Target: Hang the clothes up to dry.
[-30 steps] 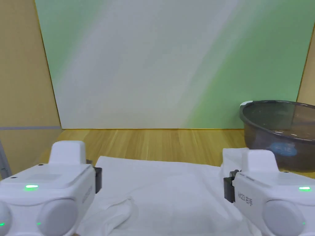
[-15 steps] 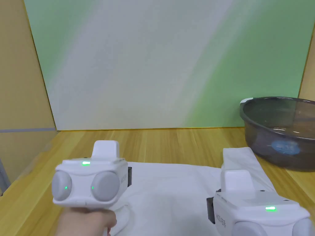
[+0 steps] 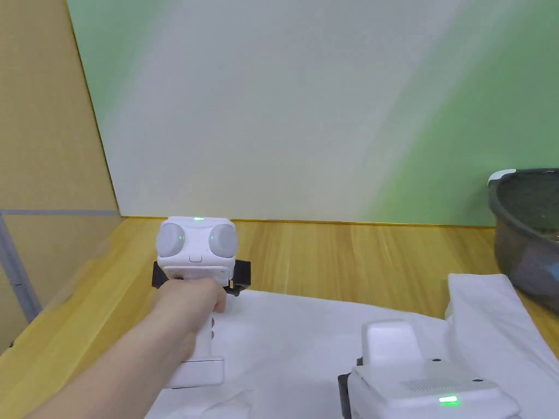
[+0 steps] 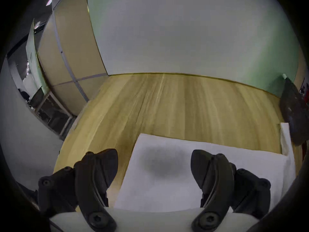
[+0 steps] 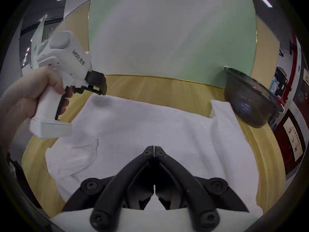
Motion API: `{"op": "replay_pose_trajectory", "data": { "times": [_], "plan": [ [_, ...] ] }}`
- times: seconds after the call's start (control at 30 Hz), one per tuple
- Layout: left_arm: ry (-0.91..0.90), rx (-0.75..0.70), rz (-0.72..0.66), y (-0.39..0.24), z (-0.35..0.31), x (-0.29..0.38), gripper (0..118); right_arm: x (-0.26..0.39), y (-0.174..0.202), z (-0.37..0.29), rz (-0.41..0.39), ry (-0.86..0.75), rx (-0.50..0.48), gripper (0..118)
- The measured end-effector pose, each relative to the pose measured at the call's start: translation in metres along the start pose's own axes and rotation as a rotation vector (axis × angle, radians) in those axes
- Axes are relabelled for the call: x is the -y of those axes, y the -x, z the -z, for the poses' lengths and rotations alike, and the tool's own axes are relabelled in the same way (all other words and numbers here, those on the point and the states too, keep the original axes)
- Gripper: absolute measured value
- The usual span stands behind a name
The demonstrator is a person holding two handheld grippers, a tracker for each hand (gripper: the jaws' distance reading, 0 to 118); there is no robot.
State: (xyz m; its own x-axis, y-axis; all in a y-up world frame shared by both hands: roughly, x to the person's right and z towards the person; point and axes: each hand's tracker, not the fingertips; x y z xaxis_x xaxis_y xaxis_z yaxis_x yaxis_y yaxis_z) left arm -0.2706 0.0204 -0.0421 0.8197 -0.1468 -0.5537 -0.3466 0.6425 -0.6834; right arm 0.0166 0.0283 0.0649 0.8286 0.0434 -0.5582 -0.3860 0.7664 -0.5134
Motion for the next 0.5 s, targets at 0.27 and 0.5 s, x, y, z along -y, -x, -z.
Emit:
{"op": "replay_pose_trajectory", "data": {
  "times": [0.27,0.5],
  "plan": [
    [0.017,0.09,-0.087,0.007,0.031,-0.001,84,0.005,0.0,0.033,-0.01,0.061,-0.003,0],
    [0.106,0.115,-0.095,0.006,0.046,0.017,79,0.005,-0.003,0.038,-0.01,0.071,0.006,0]
  ]
}}
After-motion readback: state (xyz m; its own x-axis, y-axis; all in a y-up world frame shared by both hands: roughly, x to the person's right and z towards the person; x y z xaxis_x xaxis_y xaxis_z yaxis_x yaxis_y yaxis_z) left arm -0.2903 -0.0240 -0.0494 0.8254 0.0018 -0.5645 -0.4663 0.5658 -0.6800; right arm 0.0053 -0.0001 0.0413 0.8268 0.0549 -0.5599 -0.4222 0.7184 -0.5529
